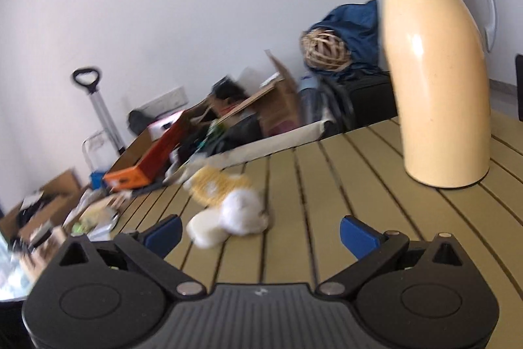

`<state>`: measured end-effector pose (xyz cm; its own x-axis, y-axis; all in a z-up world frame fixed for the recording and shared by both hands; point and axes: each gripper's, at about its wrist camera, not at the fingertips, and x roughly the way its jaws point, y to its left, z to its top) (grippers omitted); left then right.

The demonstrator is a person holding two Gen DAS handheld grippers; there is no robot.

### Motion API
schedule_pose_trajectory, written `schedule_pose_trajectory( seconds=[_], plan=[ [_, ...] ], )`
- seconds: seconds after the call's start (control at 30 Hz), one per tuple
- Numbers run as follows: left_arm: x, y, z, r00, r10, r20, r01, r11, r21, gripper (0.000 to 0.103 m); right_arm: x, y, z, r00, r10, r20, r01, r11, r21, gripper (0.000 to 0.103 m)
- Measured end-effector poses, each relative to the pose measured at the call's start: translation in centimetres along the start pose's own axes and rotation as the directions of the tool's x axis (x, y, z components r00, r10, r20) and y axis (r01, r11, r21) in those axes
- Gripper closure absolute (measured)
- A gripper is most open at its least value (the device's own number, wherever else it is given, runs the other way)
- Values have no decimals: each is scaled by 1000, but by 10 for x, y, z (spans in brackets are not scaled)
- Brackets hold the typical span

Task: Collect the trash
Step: 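Raise both tools to the table toward the white foam block and plush toy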

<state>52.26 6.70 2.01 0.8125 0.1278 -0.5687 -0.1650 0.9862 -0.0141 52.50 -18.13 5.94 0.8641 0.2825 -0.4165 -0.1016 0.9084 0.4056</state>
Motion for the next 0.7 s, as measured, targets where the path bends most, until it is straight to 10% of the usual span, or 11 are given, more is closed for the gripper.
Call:
schedule_pose_trajectory(
  seconds=[0.53, 0.6, 0.63, 0.7],
  plan=[
    [133, -75, 37, 997, 14, -77, -1, 986, 166, 1, 14, -128, 2, 990, -141, -23, 143, 966, 214, 0],
    [138, -78, 42, 997, -22, -74, 34, 984, 173, 22, 18, -138, 0, 989, -147, -34, 151, 957, 248, 0],
    [141, -78, 44, 995, -52, -80, 65, 983, 172, 49, 20, -141, -1, 990, -138, -35, 143, 950, 278, 0],
    [141, -75, 47, 991, -100, -84, 112, 983, 147, 48, 25, -144, -5, 993, -112, -41, 120, 935, 333, 0]
  ],
)
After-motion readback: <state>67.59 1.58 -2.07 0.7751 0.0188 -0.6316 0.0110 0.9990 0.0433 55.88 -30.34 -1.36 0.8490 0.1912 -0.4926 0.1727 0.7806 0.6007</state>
